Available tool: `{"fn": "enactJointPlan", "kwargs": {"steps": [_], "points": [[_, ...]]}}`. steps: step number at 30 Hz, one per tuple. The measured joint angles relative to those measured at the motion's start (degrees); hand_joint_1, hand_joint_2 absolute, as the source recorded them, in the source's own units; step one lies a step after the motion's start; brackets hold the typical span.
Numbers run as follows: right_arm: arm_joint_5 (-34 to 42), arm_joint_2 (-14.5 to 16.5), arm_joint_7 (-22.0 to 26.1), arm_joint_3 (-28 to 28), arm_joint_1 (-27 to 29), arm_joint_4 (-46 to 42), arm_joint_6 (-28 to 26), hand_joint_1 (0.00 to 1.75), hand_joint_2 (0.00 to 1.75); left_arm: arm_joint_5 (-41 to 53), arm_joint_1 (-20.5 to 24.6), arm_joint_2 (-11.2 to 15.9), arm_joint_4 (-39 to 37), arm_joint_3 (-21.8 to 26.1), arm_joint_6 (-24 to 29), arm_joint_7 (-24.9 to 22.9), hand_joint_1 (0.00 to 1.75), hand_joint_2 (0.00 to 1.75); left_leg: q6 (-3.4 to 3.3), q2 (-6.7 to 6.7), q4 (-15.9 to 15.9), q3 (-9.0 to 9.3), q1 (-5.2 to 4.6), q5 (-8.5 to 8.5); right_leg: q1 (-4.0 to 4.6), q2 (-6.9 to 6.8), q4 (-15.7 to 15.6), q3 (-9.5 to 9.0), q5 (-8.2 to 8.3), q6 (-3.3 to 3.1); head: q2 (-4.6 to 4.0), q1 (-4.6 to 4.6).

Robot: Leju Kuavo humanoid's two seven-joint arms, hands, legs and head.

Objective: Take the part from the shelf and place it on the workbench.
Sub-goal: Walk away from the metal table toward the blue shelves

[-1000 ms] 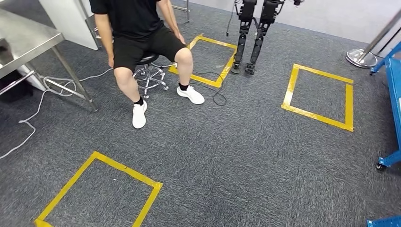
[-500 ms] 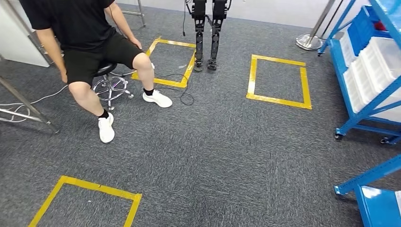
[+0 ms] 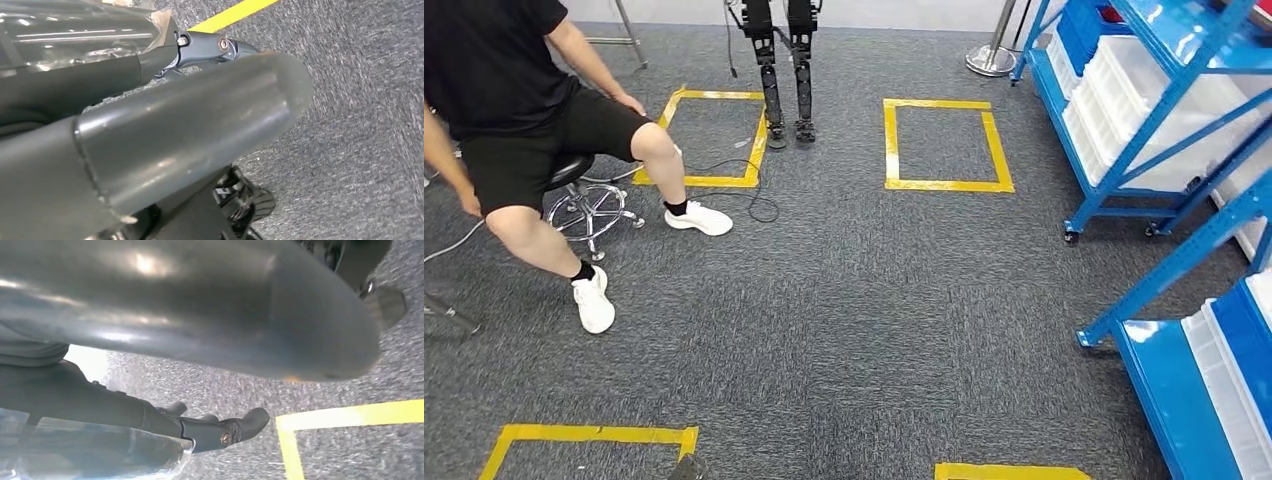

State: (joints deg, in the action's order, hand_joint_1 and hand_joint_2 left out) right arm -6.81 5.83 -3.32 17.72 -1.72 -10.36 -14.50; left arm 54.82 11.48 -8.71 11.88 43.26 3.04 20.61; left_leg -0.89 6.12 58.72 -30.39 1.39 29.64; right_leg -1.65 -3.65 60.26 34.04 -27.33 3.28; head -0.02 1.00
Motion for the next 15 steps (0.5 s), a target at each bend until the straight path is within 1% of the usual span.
{"fn": "enactJointPlan", "kwargs": {"steps": [1, 2, 3, 4, 5, 6, 7, 8, 9, 10, 11, 12, 13, 14, 15], "points": [[-1.4, 0.1, 0.4, -0.3, -0.2, 0.0, 0.6, 0.0, 0.0, -1.5, 0.2, 0.2, 0.0, 0.3, 0.5, -0.4, 0.0, 0.0, 0.44, 0.58, 0.0, 0.16, -0.12, 0.15, 0.22, -0.3, -1.1, -0.51, 0.29, -0.51, 0.0, -0.06], [-2.9, 0.0, 1.0, -0.7, -0.3, 0.0, 1.5, 0.0, 0.0, -3.5, 0.4, 0.3, 0.0, 0.8, 0.9, -0.2, 0.0, 0.0, 0.79, 1.16, -0.2, 0.37, -0.11, 0.21, 0.43, 0.32, -1.1, -0.46, 0.43, -1.03, 0.0, -0.2], [-4.8, -0.3, 1.9, -1.4, -0.4, 0.0, 2.7, 0.0, 0.0, -5.8, 0.2, 0.6, 0.1, 1.7, 1.1, 0.9, 0.0, 0.0, 1.15, 1.47, -0.3, 0.6, 0.1, 0.29, 0.25, 1.07, -1.2, -0.4, 0.55, -1.54, 0.0, -0.31], [-6.7, -0.6, 2.9, -2.4, -0.4, 0.0, 3.8, 0.0, 0.0, -8.2, -0.3, 0.9, 0.1, 2.9, 1.0, 2.6, 0.0, 0.0, 1.47, 0.75, 0.0, 0.71, 0.36, 0.71, 0.16, 1.78, -1.3, -0.41, 0.65, -1.93, 0.0, -0.37], [-8.4, -1.0, 3.8, -3.4, -0.6, 0.0, 4.7, 0.0, 0.0, -10.4, -1.2, 1.3, 0.1, 4.3, 0.9, 4.7, 0.0, 0.0, 1.67, -0.66, 1.2, 0.37, 0.56, 1.68, 0.04, 2.51, -1.4, -0.47, 0.73, -2.35, 0.0, -0.43], [-9.7, -1.3, 4.2, -4.4, -0.8, 0.0, 5.3, 0.0, 0.0, -12.0, -2.3, 1.7, 0.1, 5.7, 0.8, 6.7, 0.0, 0.0, 1.77, -2.54, 3.7, -0.69, 0.71, 3.38, -0.03, 3.3, -1.4, -0.53, 0.83, -2.87, 0.0, -0.52], [-10.6, -1.5, 4.2, -5.4, -1.1, 0.0, 5.6, 0.0, 0.0, -13.1, -3.5, 2.2, 0.1, 7.1, 1.1, 8.1, 0.0, 0.0, 1.69, -4.46, 7.4, -2.45, 0.72, 5.48, 0.15, 4.12, -1.4, -0.49, 0.85, -3.24, 0.0, -0.6], [-11.1, -1.7, 3.9, -6.2, -1.4, 0.0, 5.6, 0.0, 0.0, -13.7, -4.5, 2.5, 0.1, 8.2, 1.4, 9.0, 0.0, 0.0, 1.56, -5.5, 11.4, -4.56, 0.67, 7.42, 0.38, 4.94, -1.4, -0.45, 0.88, -3.59, 0.0, -0.64], [-11.4, -1.8, 3.5, -6.8, -1.7, 0.0, 5.7, 0.0, 0.0, -14.0, -5.4, 2.8, 0.1, 9.2, 1.9, 9.5, 0.0, 0.0, 1.42, -6.02, 14.8, -6.55, 0.61, 8.65, 0.63, 5.75, -1.4, -0.41, 0.9, -3.81, 0.0, -0.66], [-11.4, -1.9, 3.2, -7.2, -1.8, 0.0, 5.6, 0.0, 0.0, -14.0, -6.0, 2.9, 0.1, 9.8, 2.2, 9.7, 0.0, 0.0, 1.24, -6.23, 16.5, -7.78, 0.55, 8.63, 0.83, 6.51, -1.4, -0.42, 0.92, -3.87, 0.0, -0.65], [-11.4, -1.9, 3.1, -7.4, -1.9, 0.0, 5.5, 0.0, 0.0, -14.1, -6.3, 3.0, 0.1, 10.3, 2.6, 9.9, 0.0, 0.0, 1.0, -6.35, 15.9, -7.93, 0.47, 7.43, 0.98, 7.16, -1.4, -0.48, 0.93, -3.9, 0.0, -0.65], [-11.3, -1.9, 3.1, -7.7, -1.9, 0.0, 5.4, 0.0, 0.0, -14.1, -6.4, 3.1, 0.1, 10.8, 2.9, 9.9, 0.0, 0.0, 0.71, -6.59, 13.4, -7.12, 0.41, 5.41, 1.07, 7.79, -1.4, -0.59, 0.93, -3.9, 0.0, -0.64], [-11.2, -2.0, 3.3, -7.9, -1.8, 0.0, 5.4, 0.0, 0.0, -14.1, -6.5, 3.2, 0.1, 11.2, 3.2, 9.8, 0.0, 0.0, 0.38, -7.59, 9.5, -5.4, 0.37, 3.02, 1.08, 8.4, -1.4, -0.69, 0.93, -3.88, 0.0, -0.65], [-11.2, -2.0, 3.7, -8.1, -1.9, 0.0, 5.6, 0.0, 0.0, -14.1, -6.5, 3.3, 0.1, 11.5, 3.4, 9.6, 0.0, 0.0, 0.16, -8.91, 5.8, -3.71, 0.3, 1.25, 1.23, 8.95, -1.3, -0.73, 0.92, -3.82, 0.0, -0.63], [-11.2, -2.0, 4.1, -8.2, -2.0, 0.0, 5.9, 0.0, 0.0, -14.1, -6.5, 3.4, 0.1, 11.9, 3.6, 9.3, 0.0, 0.0, 0.01, -9.89, 3.0, -2.46, 0.23, 0.11, 1.35, 9.48, -1.2, -0.67, 0.93, -3.68, 0.0, -0.61]]}}
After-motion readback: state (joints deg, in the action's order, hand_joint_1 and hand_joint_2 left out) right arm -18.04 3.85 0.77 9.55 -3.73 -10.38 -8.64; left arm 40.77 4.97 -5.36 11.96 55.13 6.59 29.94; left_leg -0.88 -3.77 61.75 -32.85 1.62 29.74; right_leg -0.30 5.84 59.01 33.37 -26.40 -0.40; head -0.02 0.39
